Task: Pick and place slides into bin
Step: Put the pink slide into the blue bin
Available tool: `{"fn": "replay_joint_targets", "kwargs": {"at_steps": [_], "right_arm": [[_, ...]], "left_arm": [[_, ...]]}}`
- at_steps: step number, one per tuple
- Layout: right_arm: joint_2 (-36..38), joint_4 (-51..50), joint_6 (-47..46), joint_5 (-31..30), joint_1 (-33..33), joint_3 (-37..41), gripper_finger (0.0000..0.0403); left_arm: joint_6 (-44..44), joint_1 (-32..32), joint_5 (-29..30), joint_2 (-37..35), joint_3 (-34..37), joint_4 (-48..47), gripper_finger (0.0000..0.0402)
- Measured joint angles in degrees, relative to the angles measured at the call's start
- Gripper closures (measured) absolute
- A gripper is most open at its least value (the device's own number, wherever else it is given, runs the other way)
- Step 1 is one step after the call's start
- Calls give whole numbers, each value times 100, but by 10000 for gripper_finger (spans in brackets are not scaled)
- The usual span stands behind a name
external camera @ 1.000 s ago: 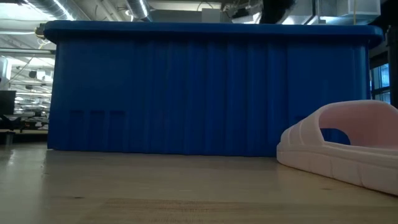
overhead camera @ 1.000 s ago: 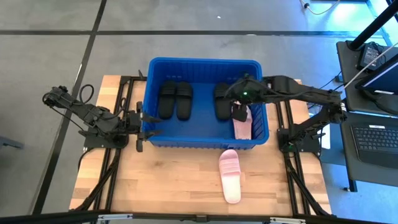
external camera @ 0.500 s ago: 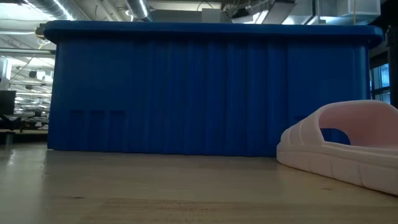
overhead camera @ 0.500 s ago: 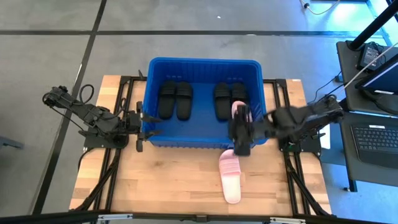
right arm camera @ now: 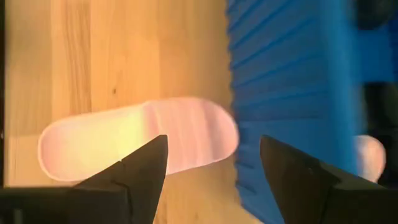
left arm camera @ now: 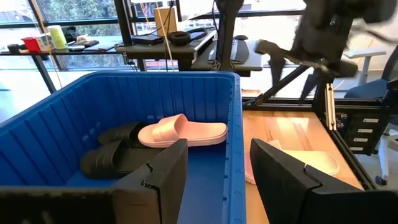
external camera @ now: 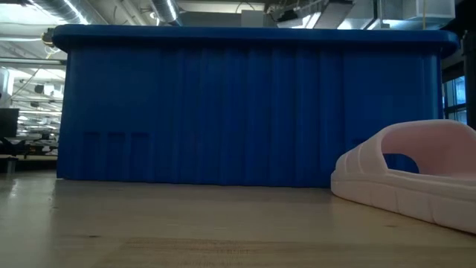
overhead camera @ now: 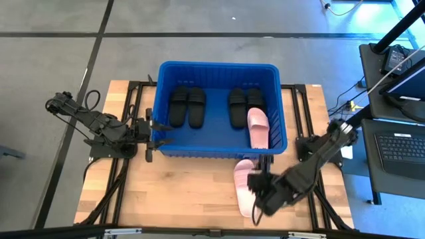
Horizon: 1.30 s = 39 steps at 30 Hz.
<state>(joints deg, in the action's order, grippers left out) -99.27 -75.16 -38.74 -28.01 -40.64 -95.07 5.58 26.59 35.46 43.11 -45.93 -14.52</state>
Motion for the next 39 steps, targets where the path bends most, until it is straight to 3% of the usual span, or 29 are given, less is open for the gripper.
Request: {"fn": "replay_joint_targets", "kwargs": {"at_steps": [11, 21, 30, 39], "right_arm": [[-1565, 119, -142, 24, -295, 2, 148], [-2244, 71, -455, 17, -117, 2, 163], [-2416, 72, -488, 63, 83, 2, 237], [-2362, 19, -535, 225, 74, -184, 383]], "left_arm": [[312, 7, -38, 0, 0, 2, 230], [455, 7, -223, 0, 0, 0, 230], [455, 7, -223, 0, 0, 0, 230], [482, 7, -369, 0, 0, -3, 230]]}}
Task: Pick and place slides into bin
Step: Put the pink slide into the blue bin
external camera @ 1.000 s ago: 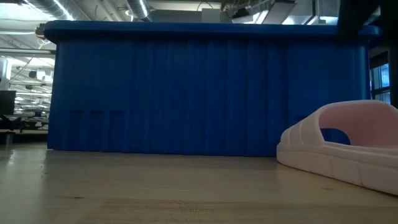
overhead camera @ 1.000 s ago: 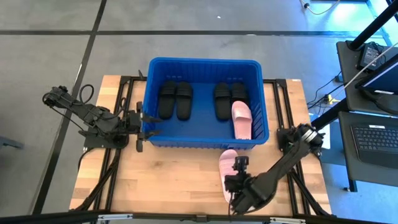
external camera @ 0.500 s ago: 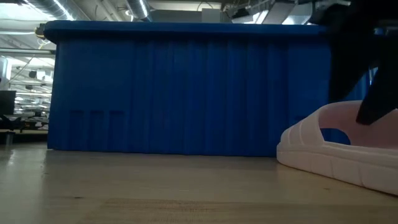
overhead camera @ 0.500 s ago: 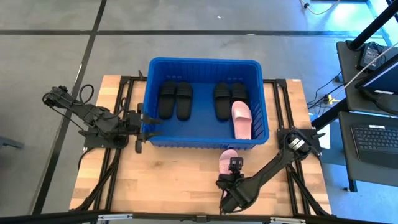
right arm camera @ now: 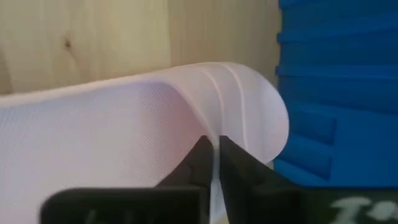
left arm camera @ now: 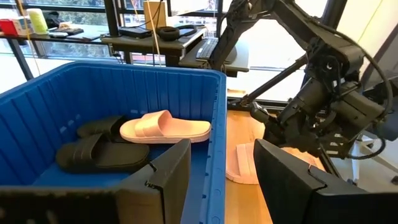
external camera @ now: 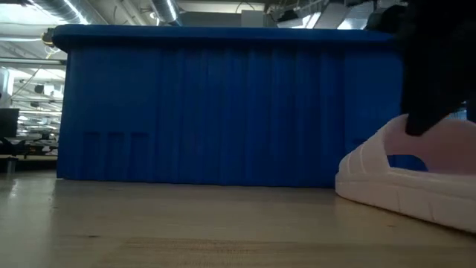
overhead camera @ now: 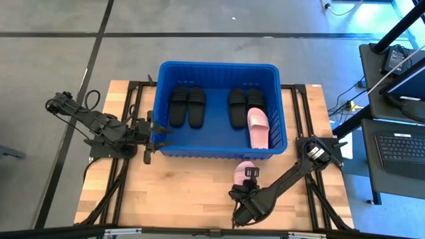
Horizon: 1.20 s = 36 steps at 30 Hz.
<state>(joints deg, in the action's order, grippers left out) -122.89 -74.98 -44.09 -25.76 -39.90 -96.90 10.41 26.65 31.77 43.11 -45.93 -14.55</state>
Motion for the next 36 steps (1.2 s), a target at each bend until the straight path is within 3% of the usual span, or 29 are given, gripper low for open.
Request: {"fn": "replay_joint_targets", "kwargs": {"at_steps": [7, 14, 17, 21, 27, 36], "right_arm": [[0, -317, 165, 184, -54, -961, 389], [0, -1394, 418, 126, -124, -2921, 391], [11, -1501, 559, -239, -156, -3785, 391], [661, -919, 965, -669, -130, -3385, 391], [1238, -1524, 1073, -1775, 163, -3298, 392], [1719, -1510, 2853, -2460, 1511, -3296, 392]], "left_arm": [[1, 0, 2, 0, 0, -2, 230], [16, 0, 2, 0, 0, -2, 230], [16, 2, 2, 0, 0, -2, 230], [16, 2, 4, -1, 0, -27, 230], [3, 2, 7, -2, 0, -73, 230], [-596, 0, 59, -2, 0, -104, 230]]}}
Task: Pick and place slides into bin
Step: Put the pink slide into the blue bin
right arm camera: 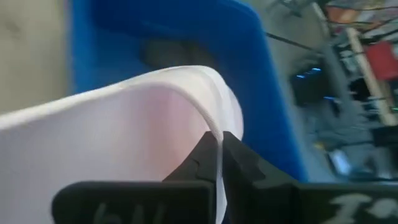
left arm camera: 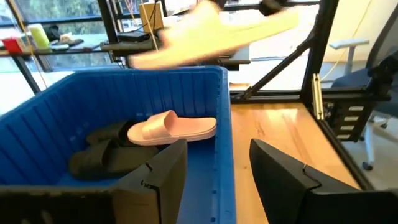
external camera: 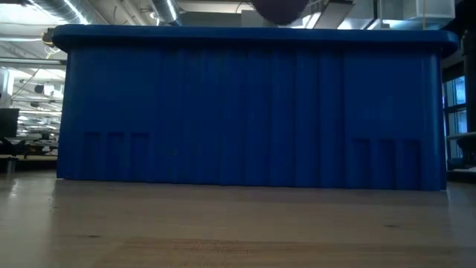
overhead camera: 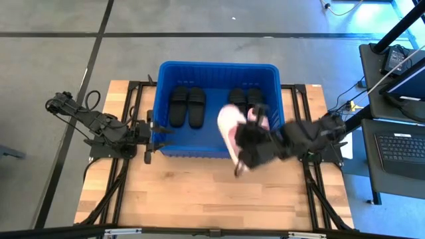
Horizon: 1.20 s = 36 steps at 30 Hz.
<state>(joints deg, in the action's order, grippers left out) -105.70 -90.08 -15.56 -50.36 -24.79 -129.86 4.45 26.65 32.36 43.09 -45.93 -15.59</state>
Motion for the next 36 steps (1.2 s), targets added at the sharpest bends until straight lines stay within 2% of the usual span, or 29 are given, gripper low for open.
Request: {"fn": "replay_joint_targets", "kwargs": {"at_steps": [5, 10, 15, 19, 24, 29, 33, 36], "right_arm": [[62, 7, 1032, -65, 1062, 2, 392], [73, 50, 1669, -130, 1962, 5, 392], [71, 63, 1885, -115, 2511, 4, 392], [91, 341, 2061, -108, 2759, 189, 392], [223, 978, 2257, 138, 2987, 1256, 392], [447, 2072, 2812, 498, 3046, 2543, 392], [710, 2806, 2819, 805, 3099, 3420, 392], [886, 3156, 2812, 814, 3120, 3993, 392]], "left_arm": [[-259, 0, 80, 2, 0, 0, 230], [-664, 0, 564, 2, 0, -7, 230], [-916, -91, 1352, 1, 0, -23, 230], [-915, -275, 1343, 2, 0, -23, 230], [-768, -498, 1293, 0, 0, -29, 230], [-769, -735, 1054, 0, 0, -31, 230], [-767, -944, 1011, -42, 0, -41, 230], [-763, -1078, 1011, -52, 0, -39, 230]]}}
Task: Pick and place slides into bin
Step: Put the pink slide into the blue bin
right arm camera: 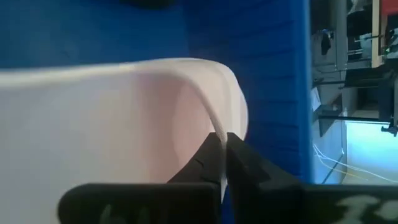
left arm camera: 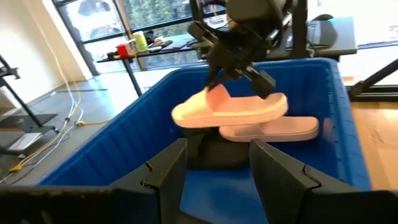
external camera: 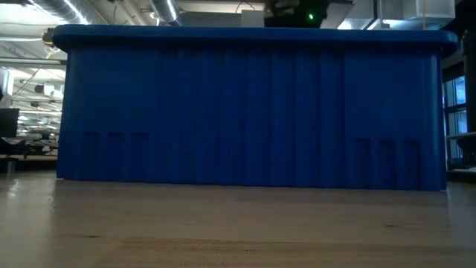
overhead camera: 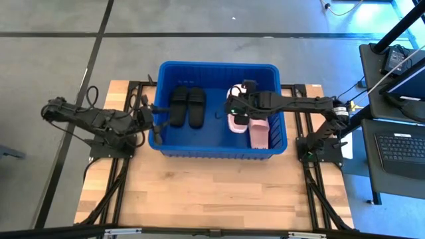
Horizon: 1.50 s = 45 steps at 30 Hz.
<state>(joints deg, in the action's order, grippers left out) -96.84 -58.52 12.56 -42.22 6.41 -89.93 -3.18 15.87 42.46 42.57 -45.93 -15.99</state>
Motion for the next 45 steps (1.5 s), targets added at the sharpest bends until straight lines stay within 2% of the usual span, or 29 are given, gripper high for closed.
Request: {"fn": "replay_joint_targets", "kwargs": {"at_steps": [11, 21, 26, 32, 45], "right_arm": [[296, 1165, 3, 234, -4, 1597, 391], [301, 1879, -4, 634, -8, 2416, 391], [306, 2206, -7, 676, -8, 2632, 391], [306, 2291, -254, 1038, -8, 2665, 391], [299, 2251, -280, 1103, -8, 2509, 391]], "left_arm": [[0, -449, 2, 1, 0, 4, 230], [4, -822, 4, 4, 0, 17, 230], [9, -989, 4, 6, 0, 24, 230], [185, -1141, 4, 5, 0, 22, 230], [262, -1219, 4, 6, 0, 20, 230]]}}
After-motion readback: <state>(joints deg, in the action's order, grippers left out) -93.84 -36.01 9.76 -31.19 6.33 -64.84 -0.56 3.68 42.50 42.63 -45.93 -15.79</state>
